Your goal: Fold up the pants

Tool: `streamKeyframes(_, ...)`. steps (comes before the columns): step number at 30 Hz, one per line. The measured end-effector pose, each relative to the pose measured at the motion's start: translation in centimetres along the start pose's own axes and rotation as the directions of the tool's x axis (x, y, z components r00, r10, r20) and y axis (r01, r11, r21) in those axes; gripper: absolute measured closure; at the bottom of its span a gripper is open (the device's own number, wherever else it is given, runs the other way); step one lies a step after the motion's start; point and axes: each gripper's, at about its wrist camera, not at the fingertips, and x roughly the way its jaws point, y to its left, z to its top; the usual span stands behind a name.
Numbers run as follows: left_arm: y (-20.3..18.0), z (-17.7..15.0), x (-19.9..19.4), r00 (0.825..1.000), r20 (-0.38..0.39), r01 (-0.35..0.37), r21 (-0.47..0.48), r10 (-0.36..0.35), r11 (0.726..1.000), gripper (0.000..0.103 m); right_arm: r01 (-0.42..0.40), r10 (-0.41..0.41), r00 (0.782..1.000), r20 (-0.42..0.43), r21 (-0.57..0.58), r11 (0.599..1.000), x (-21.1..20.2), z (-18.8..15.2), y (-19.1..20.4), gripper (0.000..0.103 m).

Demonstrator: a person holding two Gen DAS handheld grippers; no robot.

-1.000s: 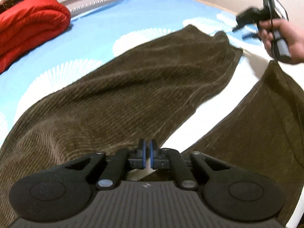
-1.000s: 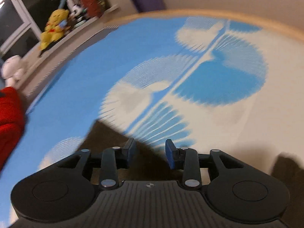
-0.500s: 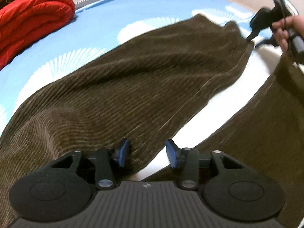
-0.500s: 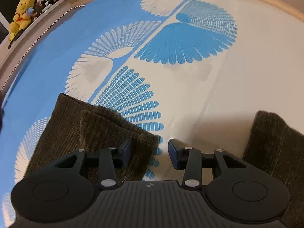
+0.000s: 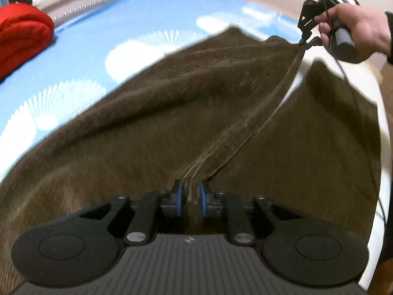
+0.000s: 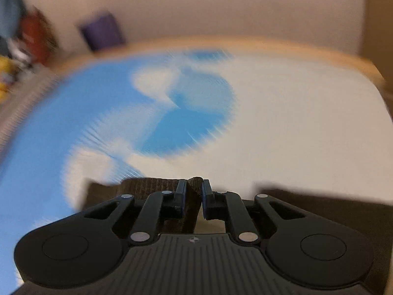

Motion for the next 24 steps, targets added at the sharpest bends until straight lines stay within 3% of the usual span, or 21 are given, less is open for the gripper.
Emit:
streamKeyframes(2, 0.8, -0.1, -1.2, 0.999, 0.016, 0.050, -0.048, -0.050, 0.998, 0.072, 0.020, -0.020, 0.993, -0.113, -0.004, 1.000, 2.4, -0.5, -1.2, 0.089)
streamKeyframes(5, 3.1, -0.4, -3.9, 0.995, 0.076, 0.081, -0.145, -0.070, 0.986, 0.070, 0.060, -0.060, 0.997, -0.048, -0.005, 0.998, 1.1, -0.3, -1.8, 0.084)
streamKeyframes(8, 6.1, -1.6, -5.1, 0.997, 0.074, 0.038, -0.257, -0.020, 0.966, 0.075, -0.063, 0.075, 0.994, 0.076, -0.150, 0.987, -2.1, -0.6, 0.1, 0.076)
streamKeyframes(10, 7.7, -3.1, -4.0, 0.999, -0.025, -0.030, -0.330, 0.023, 0.943, 0.081, -0.166, 0.194, 0.977, 0.094, -0.241, 0.956, -4.0, -1.7, 1.1, 0.058)
streamKeyframes(11, 8.3, -4.2, -2.8, 0.994, -0.112, -0.056, -0.363, 0.016, 0.930, 0.077, -0.240, 0.263, 0.964, 0.044, -0.287, 0.927, -4.3, -2.4, 2.0, 0.054)
streamKeyframes(13, 8.9, -5.4, -2.4, 0.990, -0.138, -0.026, -0.428, -0.037, 0.904, 0.075, -0.394, 0.372, 0.919, -0.132, -0.365, 0.844, -3.6, -4.4, 3.5, 0.052)
streamKeyframes(15, 8.8, -4.5, -3.6, 0.982, -0.185, -0.049, -0.422, -0.033, 0.905, 0.074, -0.478, 0.382, 0.874, -0.300, -0.396, 0.784, -2.2, -6.4, 4.6, 0.053)
streamKeyframes(18, 8.7, -2.7, -8.1, 0.985, -0.161, -0.118, -0.387, 0.059, 0.915, 0.075, -0.500, 0.407, 0.860, -0.308, -0.356, 0.789, -0.9, -7.0, 5.6, 0.053)
streamKeyframes(19, 9.1, -2.1, -10.0, 0.986, -0.136, -0.143, -0.388, 0.097, 0.911, 0.075, -0.522, 0.432, 0.846, -0.311, -0.327, 0.787, -0.2, -6.7, 6.2, 0.052)
streamKeyframes(21, 10.6, -1.6, -14.2, 0.982, -0.066, -0.189, -0.424, 0.178, 0.886, 0.071, -0.561, 0.473, 0.818, -0.328, -0.267, 0.784, 1.0, -6.2, 7.6, 0.052)
streamKeyframes(24, 13.1, -3.0, -18.7, 0.943, 0.004, -0.282, -0.516, 0.332, 0.809, 0.064, -0.572, 0.493, 0.802, -0.338, -0.198, 0.796, 2.3, -6.5, 9.9, 0.050)
